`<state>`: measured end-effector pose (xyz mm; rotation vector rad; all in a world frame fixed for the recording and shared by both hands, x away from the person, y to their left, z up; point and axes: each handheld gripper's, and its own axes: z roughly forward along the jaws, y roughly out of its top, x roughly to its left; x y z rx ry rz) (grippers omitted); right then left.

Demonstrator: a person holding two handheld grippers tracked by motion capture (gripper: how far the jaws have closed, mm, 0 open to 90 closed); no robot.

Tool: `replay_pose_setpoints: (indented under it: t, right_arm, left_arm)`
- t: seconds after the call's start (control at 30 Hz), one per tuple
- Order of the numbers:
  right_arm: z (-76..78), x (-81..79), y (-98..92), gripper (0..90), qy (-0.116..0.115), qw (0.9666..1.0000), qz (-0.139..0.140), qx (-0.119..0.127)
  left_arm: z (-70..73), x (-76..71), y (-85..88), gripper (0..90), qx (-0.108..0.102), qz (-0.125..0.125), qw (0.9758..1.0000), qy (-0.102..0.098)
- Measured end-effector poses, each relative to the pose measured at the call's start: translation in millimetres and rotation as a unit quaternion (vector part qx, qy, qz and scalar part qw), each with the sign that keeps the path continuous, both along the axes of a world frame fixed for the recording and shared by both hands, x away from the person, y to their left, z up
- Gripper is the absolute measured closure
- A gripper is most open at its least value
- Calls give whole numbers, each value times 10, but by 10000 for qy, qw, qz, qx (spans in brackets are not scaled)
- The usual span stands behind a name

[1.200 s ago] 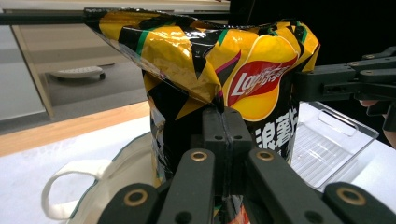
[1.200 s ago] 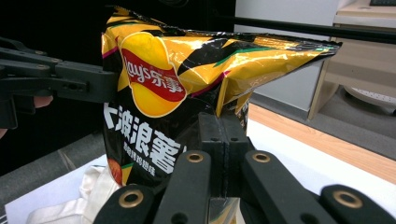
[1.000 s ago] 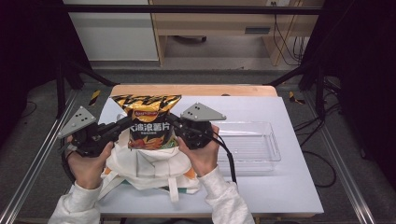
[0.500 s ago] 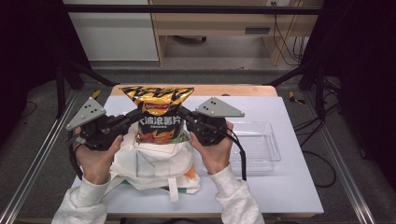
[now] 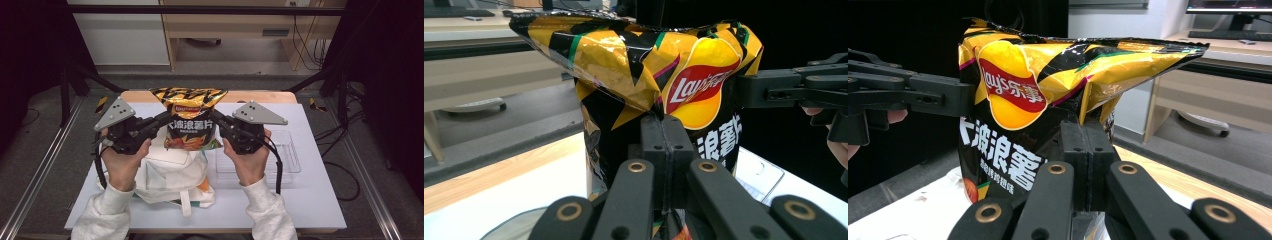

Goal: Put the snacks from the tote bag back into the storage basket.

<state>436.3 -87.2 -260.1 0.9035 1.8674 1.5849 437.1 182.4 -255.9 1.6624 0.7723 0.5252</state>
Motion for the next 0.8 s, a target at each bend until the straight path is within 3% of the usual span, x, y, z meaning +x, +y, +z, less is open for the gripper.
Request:
replay_pose_setpoints:
  t: [0.8]
  right_arm:
    - [-111,-26,-673,900,147,9981,-586,-83]
  left_arm:
    - [-170,222,-703,900,4,-407,9990,157]
